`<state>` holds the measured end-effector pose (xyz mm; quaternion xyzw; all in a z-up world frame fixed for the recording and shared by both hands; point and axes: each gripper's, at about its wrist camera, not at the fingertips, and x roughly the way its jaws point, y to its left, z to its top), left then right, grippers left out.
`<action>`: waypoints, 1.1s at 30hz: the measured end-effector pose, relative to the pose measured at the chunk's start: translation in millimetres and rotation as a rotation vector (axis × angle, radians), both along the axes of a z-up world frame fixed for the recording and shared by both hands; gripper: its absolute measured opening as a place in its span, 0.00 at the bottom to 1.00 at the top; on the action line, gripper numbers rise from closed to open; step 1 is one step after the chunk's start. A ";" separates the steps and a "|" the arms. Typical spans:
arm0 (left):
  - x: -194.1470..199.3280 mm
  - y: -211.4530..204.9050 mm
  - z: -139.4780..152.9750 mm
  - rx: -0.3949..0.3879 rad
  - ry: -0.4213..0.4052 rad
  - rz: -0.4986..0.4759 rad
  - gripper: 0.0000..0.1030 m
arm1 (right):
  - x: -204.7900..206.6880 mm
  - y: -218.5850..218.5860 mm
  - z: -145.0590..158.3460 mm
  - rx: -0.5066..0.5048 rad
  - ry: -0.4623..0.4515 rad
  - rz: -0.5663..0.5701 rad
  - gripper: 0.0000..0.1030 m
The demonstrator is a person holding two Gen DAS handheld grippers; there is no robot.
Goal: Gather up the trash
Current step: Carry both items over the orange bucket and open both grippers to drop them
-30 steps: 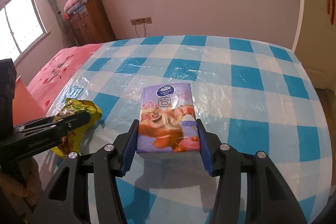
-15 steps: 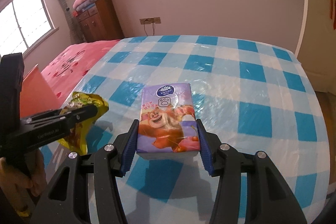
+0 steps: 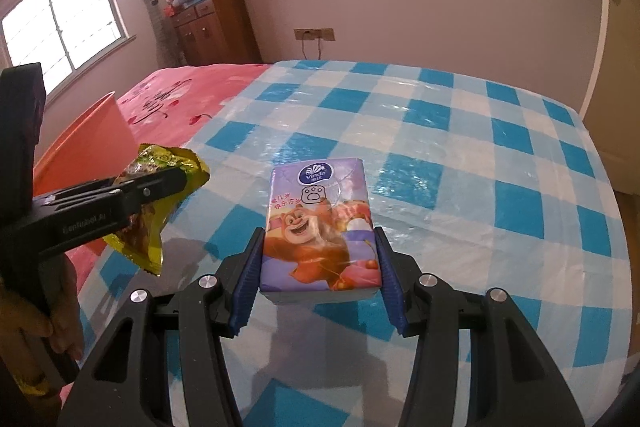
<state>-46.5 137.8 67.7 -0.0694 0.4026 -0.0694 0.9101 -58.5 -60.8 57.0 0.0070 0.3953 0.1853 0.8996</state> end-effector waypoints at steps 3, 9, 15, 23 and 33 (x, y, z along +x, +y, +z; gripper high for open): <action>-8.2 5.2 7.3 0.005 -0.018 0.006 0.41 | -6.6 5.4 6.2 0.001 -0.010 0.012 0.52; -22.9 13.9 21.9 0.005 -0.052 0.015 0.41 | -15.8 14.1 17.6 0.024 -0.009 0.039 0.52; -37.0 25.7 38.8 0.000 -0.091 0.028 0.41 | -24.1 26.1 28.0 0.035 -0.014 0.070 0.52; -52.6 40.1 61.1 -0.007 -0.146 0.047 0.41 | -34.8 46.6 46.7 0.040 -0.041 0.119 0.52; -69.5 74.0 88.3 -0.003 -0.210 0.099 0.41 | -36.9 84.4 74.6 0.057 -0.072 0.213 0.52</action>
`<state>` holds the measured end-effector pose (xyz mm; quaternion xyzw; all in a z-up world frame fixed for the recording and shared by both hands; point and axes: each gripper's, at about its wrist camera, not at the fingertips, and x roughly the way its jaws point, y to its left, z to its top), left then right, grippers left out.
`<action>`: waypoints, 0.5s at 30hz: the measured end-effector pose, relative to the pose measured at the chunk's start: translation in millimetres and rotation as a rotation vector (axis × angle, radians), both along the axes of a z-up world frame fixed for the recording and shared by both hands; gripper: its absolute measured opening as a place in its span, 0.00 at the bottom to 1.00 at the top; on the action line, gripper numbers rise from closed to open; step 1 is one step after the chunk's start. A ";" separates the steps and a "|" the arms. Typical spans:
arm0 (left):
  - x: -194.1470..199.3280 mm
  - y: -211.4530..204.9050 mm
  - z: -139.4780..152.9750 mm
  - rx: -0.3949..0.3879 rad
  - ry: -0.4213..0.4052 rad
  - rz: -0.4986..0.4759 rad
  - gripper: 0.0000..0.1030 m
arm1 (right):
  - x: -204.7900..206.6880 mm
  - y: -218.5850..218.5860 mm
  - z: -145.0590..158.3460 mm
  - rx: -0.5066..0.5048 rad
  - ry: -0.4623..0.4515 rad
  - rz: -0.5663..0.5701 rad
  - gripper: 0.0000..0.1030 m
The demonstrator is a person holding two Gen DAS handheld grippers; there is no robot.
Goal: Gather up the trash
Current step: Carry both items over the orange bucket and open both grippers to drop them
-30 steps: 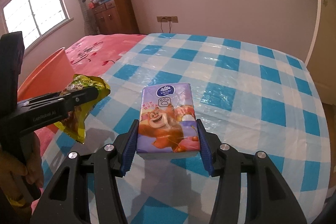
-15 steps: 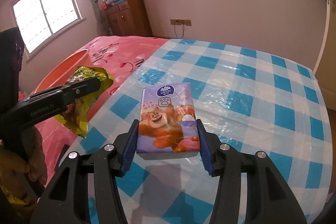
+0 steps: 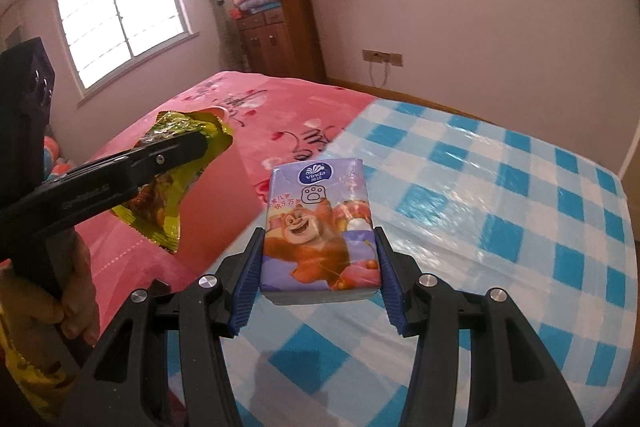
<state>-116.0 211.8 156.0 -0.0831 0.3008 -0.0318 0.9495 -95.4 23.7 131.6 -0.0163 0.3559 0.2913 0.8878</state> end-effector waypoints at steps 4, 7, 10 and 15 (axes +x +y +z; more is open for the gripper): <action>-4.7 20.1 9.5 0.001 -0.023 0.040 0.41 | 1.7 20.3 8.7 -0.001 -0.011 0.047 0.52; -8.4 37.2 15.2 0.000 -0.037 0.075 0.41 | 3.4 36.3 13.8 -0.001 -0.014 0.080 0.52; -10.3 55.1 18.9 -0.001 -0.046 0.111 0.41 | 5.6 56.6 19.3 -0.001 -0.018 0.122 0.52; -12.2 84.2 20.7 -0.002 -0.051 0.174 0.41 | 9.5 87.6 25.1 -0.002 -0.021 0.184 0.52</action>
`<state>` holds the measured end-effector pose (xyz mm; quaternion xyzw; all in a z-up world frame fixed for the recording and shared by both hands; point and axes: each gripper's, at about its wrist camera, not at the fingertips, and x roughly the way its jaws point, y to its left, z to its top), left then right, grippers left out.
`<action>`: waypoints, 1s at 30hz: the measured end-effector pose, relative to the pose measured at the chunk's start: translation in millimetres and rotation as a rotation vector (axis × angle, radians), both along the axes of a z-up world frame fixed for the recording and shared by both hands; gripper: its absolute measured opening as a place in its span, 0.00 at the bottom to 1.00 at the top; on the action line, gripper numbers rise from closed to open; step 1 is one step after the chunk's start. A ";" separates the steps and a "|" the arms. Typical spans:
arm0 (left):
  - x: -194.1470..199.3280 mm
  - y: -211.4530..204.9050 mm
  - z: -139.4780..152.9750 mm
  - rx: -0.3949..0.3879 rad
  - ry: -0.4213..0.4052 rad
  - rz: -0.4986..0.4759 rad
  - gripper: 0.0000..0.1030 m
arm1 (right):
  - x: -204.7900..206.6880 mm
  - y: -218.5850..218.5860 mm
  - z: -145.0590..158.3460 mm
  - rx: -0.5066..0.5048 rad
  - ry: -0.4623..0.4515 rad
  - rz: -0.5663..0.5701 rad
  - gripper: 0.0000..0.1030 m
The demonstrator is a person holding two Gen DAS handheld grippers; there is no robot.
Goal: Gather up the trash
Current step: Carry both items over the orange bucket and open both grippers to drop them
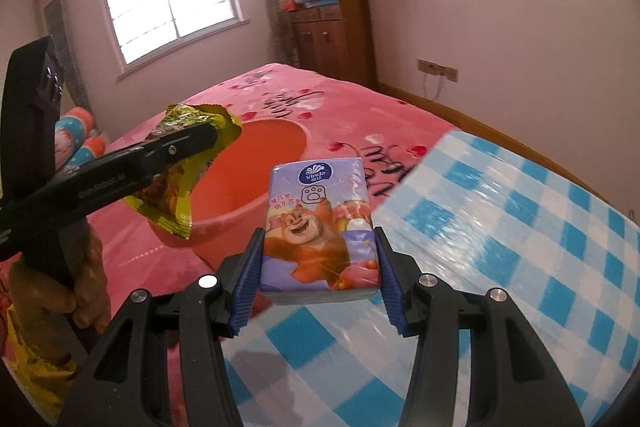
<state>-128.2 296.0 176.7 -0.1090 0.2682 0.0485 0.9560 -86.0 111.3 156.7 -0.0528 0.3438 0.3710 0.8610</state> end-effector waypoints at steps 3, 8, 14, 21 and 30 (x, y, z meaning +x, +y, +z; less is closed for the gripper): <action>0.1 16.4 -1.9 -0.002 0.004 0.035 0.41 | 3.4 20.9 2.4 -0.002 -0.002 0.038 0.52; 3.5 42.1 -13.2 -0.019 0.026 0.085 0.41 | 7.6 57.7 4.7 -0.013 -0.009 0.101 0.52; 10.2 62.8 -32.9 -0.048 0.067 0.113 0.41 | 14.9 89.6 -1.1 -0.028 0.009 0.141 0.52; 19.5 72.1 -54.0 -0.065 0.120 0.147 0.51 | 29.0 95.4 -10.8 -0.005 0.042 0.117 0.72; 23.1 66.3 -56.1 -0.005 0.132 0.183 0.82 | 39.7 61.8 -14.5 0.054 0.073 0.008 0.86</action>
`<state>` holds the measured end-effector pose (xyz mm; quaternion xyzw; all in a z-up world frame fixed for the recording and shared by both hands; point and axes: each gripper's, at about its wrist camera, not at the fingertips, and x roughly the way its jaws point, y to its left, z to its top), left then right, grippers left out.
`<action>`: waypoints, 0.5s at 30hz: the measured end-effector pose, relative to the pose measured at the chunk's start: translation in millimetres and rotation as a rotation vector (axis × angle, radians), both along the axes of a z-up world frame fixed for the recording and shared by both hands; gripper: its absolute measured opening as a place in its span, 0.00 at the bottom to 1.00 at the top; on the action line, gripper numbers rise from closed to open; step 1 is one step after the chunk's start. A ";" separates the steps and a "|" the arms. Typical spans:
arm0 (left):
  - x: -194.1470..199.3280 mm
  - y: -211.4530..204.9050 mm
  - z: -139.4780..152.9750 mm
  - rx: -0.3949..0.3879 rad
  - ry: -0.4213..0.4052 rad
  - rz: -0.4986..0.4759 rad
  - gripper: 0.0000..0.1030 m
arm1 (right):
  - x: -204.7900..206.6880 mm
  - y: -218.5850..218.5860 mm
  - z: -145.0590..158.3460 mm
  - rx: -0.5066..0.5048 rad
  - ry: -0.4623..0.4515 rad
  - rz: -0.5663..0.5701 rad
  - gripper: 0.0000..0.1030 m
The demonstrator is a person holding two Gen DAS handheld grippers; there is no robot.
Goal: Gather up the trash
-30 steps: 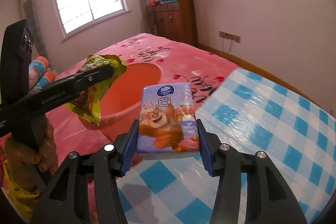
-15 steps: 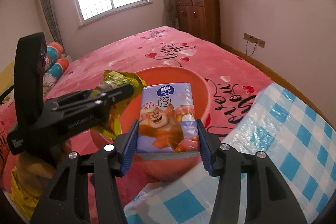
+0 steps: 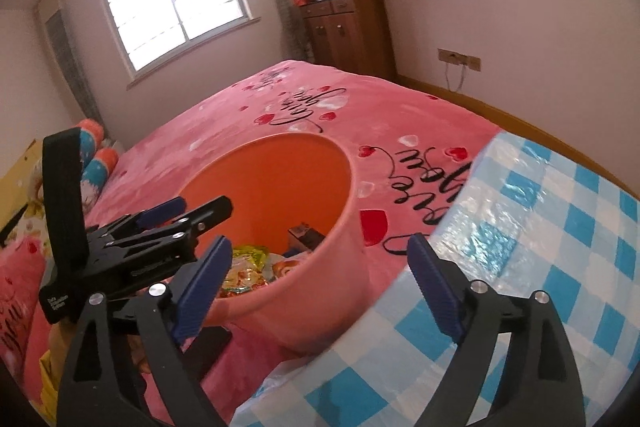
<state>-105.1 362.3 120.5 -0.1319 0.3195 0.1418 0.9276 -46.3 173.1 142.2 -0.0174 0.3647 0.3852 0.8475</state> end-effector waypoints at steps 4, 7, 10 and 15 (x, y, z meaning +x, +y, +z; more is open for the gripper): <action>0.8 -11.2 4.4 0.054 0.002 0.001 0.87 | -1.2 -12.2 -3.0 -0.009 -0.006 -0.033 0.86; 1.1 -19.9 8.2 0.081 0.003 -0.003 0.88 | -3.9 -22.4 -3.7 -0.012 -0.017 -0.055 0.86; 2.5 -27.0 11.4 0.086 -0.001 -0.016 0.88 | -6.2 -31.2 -2.9 -0.019 -0.035 -0.081 0.86; 4.8 -43.2 15.4 0.108 -0.004 -0.038 0.91 | -7.1 -48.1 -1.2 -0.014 -0.036 -0.114 0.87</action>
